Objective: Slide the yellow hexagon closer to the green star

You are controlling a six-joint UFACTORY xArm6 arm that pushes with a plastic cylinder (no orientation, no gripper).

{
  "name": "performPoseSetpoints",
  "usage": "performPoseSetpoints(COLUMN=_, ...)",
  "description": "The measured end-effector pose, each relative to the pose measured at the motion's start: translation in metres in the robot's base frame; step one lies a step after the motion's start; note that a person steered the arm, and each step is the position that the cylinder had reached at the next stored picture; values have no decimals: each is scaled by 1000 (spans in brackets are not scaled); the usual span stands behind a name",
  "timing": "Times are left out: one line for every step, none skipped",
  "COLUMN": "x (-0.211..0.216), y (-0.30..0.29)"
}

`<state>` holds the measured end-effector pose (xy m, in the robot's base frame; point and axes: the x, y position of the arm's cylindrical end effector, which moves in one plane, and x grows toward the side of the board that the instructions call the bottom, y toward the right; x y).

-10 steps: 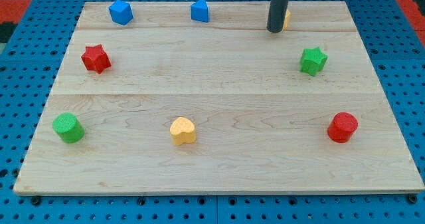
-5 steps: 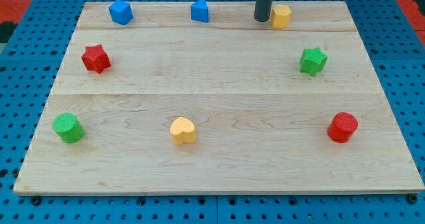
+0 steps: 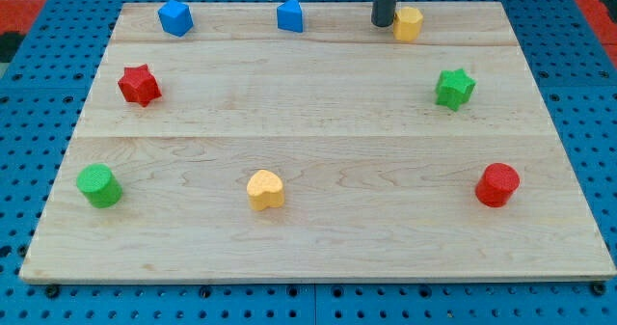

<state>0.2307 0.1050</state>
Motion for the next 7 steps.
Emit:
performPoseSetpoints(x=0, y=24)
performPoseSetpoints(x=0, y=35)
performPoseSetpoints(x=-23, y=57)
performPoseSetpoints(x=29, y=61)
performPoseSetpoints(x=31, y=58)
performPoseSetpoints(x=14, y=60)
performPoseSetpoints(x=83, y=38)
